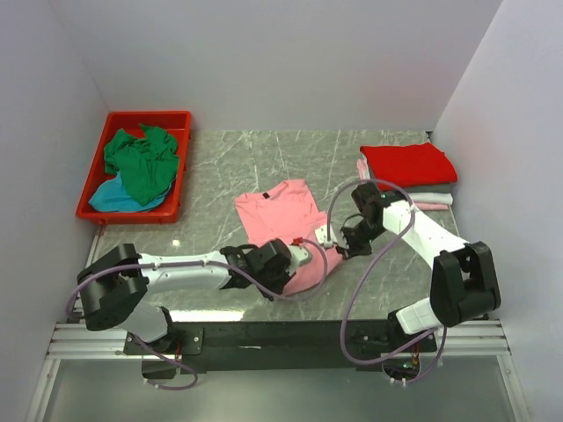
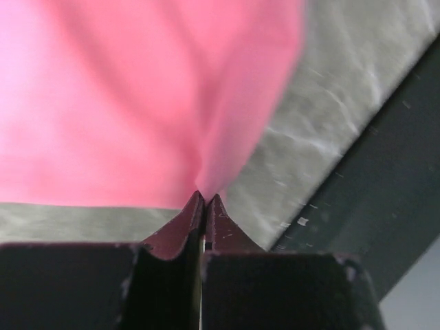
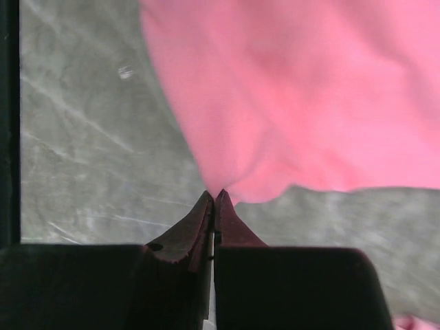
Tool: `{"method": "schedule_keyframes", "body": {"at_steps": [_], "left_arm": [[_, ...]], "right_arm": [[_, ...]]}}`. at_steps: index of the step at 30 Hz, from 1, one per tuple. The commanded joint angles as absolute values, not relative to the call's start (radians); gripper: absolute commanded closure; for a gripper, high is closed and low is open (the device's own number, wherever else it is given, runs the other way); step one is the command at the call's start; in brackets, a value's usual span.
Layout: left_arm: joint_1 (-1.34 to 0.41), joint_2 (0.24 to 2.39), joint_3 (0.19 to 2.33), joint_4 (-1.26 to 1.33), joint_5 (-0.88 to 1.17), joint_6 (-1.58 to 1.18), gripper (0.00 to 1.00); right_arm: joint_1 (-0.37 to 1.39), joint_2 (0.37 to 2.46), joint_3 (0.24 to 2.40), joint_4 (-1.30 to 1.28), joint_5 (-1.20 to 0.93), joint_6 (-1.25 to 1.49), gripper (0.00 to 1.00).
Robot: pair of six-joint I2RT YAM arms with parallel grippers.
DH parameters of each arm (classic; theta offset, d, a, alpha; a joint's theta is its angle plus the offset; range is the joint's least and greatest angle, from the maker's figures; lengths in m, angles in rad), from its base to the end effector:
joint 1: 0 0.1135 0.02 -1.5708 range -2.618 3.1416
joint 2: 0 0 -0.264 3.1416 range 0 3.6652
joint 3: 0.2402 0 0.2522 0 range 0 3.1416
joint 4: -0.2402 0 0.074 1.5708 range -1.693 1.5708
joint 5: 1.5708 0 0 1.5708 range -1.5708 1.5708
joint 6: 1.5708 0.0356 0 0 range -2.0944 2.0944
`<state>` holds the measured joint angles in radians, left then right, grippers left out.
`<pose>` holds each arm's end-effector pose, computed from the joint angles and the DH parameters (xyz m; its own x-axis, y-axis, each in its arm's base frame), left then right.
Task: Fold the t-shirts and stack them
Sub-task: Fold the tshirt
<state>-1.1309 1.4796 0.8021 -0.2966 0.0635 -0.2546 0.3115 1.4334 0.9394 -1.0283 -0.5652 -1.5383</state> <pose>0.1197 -0.2597 0.1790 -0.5721 0.6254 -0.5306 0.7998 0.5686 -0.1923 0.2160 0.0896 0.2077 0.2525 -0.8054 -0.5362 -0.9595 -0.2801 -0.0311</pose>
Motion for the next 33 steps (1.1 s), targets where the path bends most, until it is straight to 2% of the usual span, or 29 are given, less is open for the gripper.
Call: {"method": "schedule_keyframes", "body": {"at_steps": [1,8,16,24,33], "left_arm": [[-1.005,1.442,0.851,-0.267,0.101,-0.184,0.99],[-0.755,1.457,0.929,-0.25,0.124,-0.077,0.99],[-0.531,1.597,1.04,-0.201,0.13,-0.017,0.99],[-0.453,1.701,1.146,-0.213,0.117,-0.011,1.0],[-0.423,1.738,1.175,-0.176,0.055,-0.02,0.99]], "right_arm": [[0.304,1.512,1.128,-1.061,-0.623,-1.456,1.0],[0.308,1.767,1.463,-1.057,-0.626,-1.306,1.0],[0.311,2.031,1.808,-0.937,-0.6,-1.037,1.0],[0.324,2.163,1.948,-0.781,-0.542,-0.867,1.0],[0.339,2.198,1.939,-0.6,-0.506,-0.747,1.0]]}}
